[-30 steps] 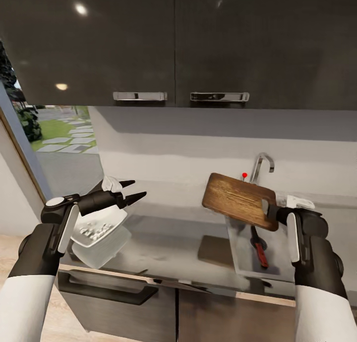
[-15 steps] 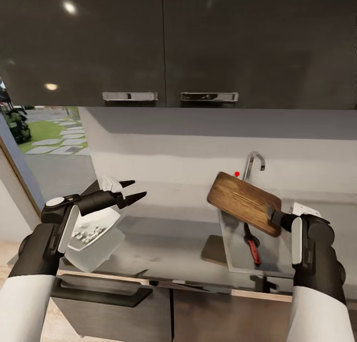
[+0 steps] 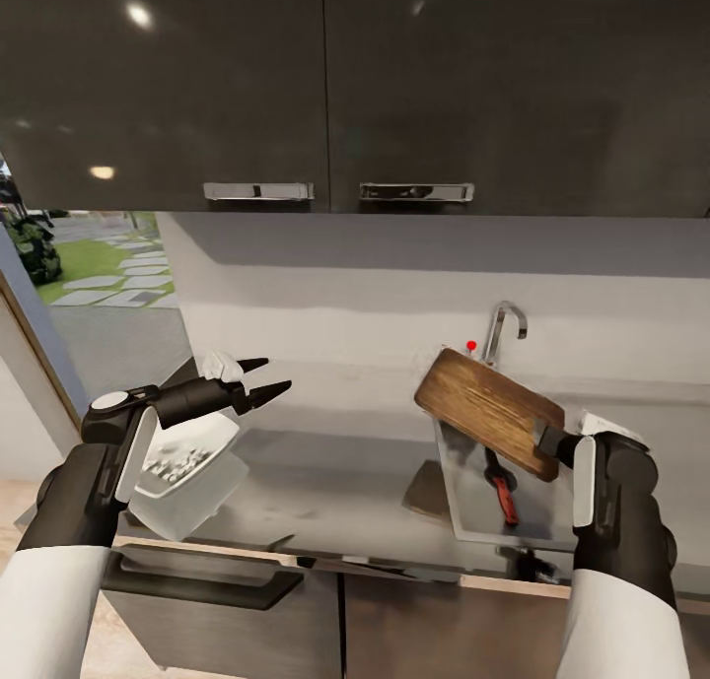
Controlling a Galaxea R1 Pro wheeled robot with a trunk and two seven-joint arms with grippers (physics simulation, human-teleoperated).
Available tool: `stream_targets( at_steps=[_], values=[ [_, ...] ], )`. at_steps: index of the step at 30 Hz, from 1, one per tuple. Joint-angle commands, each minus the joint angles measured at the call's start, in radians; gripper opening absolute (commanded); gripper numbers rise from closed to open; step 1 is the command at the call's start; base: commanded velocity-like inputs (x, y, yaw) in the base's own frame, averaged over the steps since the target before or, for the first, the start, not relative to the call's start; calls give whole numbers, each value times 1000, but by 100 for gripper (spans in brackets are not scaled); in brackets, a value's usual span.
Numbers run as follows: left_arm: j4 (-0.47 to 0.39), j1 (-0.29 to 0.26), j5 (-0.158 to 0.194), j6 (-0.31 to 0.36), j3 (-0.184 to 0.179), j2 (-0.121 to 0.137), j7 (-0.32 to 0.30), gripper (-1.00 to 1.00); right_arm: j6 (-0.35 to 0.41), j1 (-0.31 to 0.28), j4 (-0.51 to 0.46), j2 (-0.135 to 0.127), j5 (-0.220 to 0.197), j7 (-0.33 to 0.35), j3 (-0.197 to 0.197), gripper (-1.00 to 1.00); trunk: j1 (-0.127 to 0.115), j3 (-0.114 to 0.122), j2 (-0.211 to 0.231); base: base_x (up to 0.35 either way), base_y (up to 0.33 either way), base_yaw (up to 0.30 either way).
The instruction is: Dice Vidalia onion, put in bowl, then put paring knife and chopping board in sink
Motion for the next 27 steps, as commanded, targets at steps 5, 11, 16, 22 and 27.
stream_targets(
  at_steps=[5, 11, 16, 22, 27],
  values=[
    [0, -1, 5, 9, 0, 0, -2, 100, 5, -1, 0, 17, 14, -51, -27, -100, 0, -1, -1, 0, 0, 0],
    [0, -1, 5, 9, 0, 1, -2, 100, 5, -1, 1, 20, 14, -54, -124, -100, 0, -1, -1, 0, 0, 0],
    [0, -1, 5, 9, 0, 1, -2, 100, 4, -1, 18, 27, 14, -58, -172, -100, 0, -1, -1, 0, 0, 0],
    [0, -1, 5, 9, 0, 0, -2, 100, -26, -2, 84, 37, 12, -136, -175, -100, 0, -1, -1, 0, 0, 0],
    [0, -1, 5, 9, 0, 0, -2, 100, -155, -1, 163, 39, 8, -146, -175, -100, 0, -1, -1, 0, 0, 0]
  ],
)
